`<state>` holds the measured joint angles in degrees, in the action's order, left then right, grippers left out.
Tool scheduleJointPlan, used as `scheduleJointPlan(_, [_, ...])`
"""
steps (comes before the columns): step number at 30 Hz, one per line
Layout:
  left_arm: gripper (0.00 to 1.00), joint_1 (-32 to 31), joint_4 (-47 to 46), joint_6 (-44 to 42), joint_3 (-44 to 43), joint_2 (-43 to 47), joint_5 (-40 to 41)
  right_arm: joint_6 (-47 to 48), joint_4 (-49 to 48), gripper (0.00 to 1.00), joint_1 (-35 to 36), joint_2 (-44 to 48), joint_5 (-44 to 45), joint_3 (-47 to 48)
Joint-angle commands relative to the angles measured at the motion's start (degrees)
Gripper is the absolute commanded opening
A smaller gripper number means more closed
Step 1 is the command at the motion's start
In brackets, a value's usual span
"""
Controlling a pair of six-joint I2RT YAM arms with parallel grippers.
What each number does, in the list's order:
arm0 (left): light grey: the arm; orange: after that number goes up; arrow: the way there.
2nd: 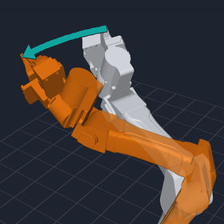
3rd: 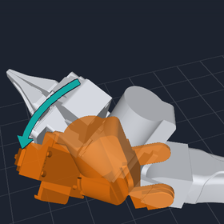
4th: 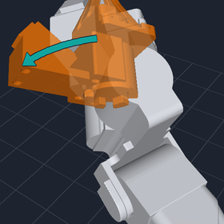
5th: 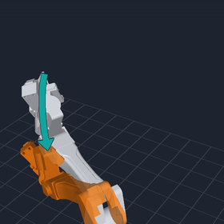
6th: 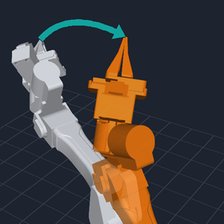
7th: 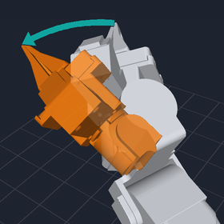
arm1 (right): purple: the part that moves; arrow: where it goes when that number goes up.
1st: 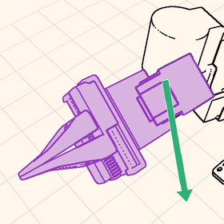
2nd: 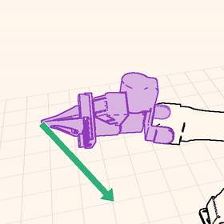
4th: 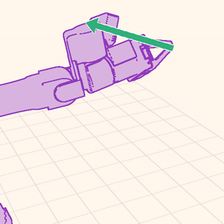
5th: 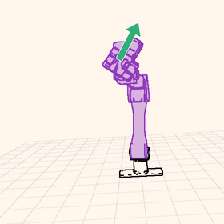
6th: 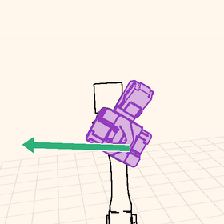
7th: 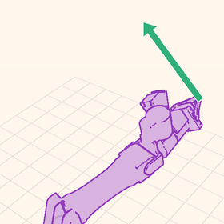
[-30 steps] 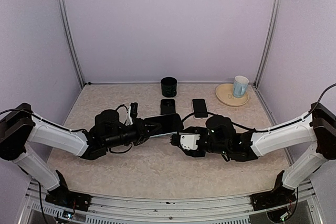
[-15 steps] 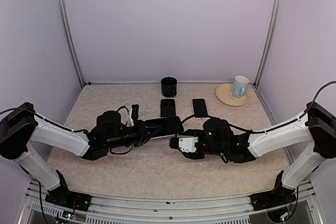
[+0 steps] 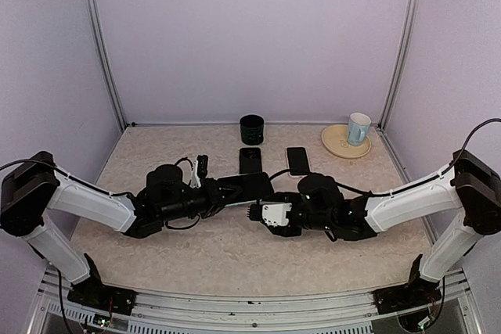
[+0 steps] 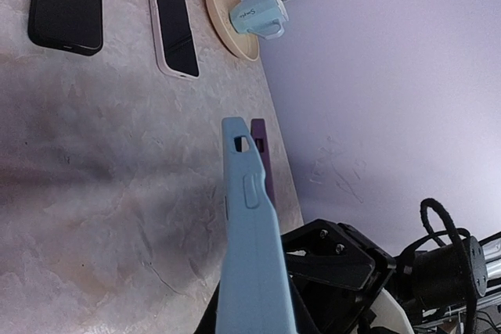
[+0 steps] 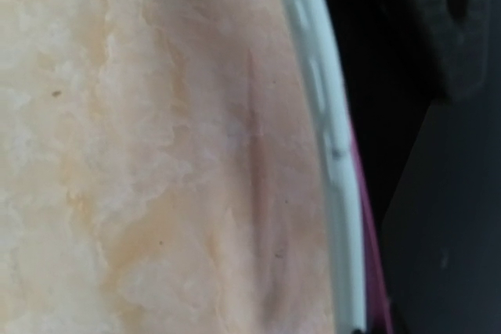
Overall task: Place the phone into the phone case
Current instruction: Press the bottom corners of the phone case.
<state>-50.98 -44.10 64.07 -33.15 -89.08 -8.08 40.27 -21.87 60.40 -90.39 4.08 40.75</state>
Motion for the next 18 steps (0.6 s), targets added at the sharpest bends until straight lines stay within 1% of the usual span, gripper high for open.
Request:
scheduleJointPlan(1, [0.00, -1.75, -4.43, 0.59, -2.54, -0.85, -3.55, 0.99, -1.74, 0.54, 2.00, -1.29, -3.84, 3.58])
scheduleJointPlan(9, [0.00, -2.10, -7.15, 1.09, -2.27, -2.04, -4.59, 1.30, -1.00, 0.54, 3.50, -4.32, -3.99, 6.20])
scheduleJointPlan(15, [0.00, -2.09, -9.27, 0.99, -1.78, -1.59, -5.03, 0.96, -0.83, 0.54, 3.91, -5.60, -7.50, 6.75])
scheduleJointPlan(18, [0.00, -2.10, -9.47, 0.47, -1.62, -0.98, -4.96, 0.85, 0.86, 0.54, 3.94, -6.09, -9.29, 7.21])
